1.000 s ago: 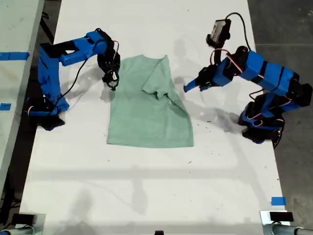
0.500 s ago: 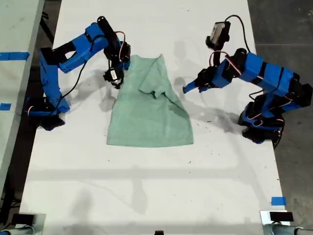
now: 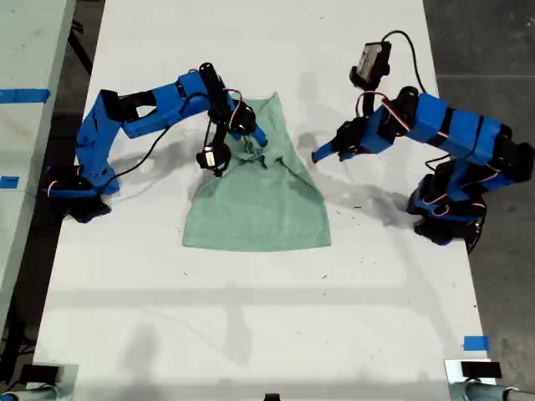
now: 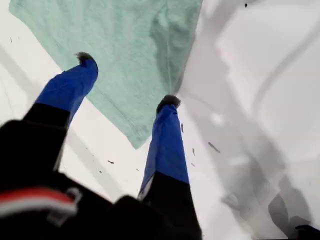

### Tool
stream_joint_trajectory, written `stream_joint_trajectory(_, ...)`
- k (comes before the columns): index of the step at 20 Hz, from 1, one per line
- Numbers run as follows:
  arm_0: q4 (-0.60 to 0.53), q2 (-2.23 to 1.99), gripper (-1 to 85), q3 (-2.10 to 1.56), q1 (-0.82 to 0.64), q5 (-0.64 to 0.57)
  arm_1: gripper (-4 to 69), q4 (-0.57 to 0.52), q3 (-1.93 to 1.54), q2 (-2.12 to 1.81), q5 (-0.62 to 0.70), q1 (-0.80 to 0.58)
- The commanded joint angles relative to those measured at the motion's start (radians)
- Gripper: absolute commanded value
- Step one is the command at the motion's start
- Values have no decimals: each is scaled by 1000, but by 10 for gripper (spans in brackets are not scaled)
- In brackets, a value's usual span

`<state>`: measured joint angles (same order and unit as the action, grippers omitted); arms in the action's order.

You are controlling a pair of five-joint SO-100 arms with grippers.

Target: Fold tshirt

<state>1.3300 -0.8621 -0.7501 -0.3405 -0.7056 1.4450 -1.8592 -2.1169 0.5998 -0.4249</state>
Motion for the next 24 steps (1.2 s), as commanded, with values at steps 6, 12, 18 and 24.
stream_joint_trajectory(6,121,-308,324,-67,67,-6,251,-38,-48,-51,-21,57)
stream_joint_trajectory(12,15,-742,292,-790,140,153,270,-101,-184,-55,-63,163)
stream_joint_trajectory(18,-43,-873,286,-1039,291,337,271,-287,-379,17,-127,245)
stream_joint_trajectory(24,-80,-847,273,-1029,325,359,273,-503,-417,275,-143,264)
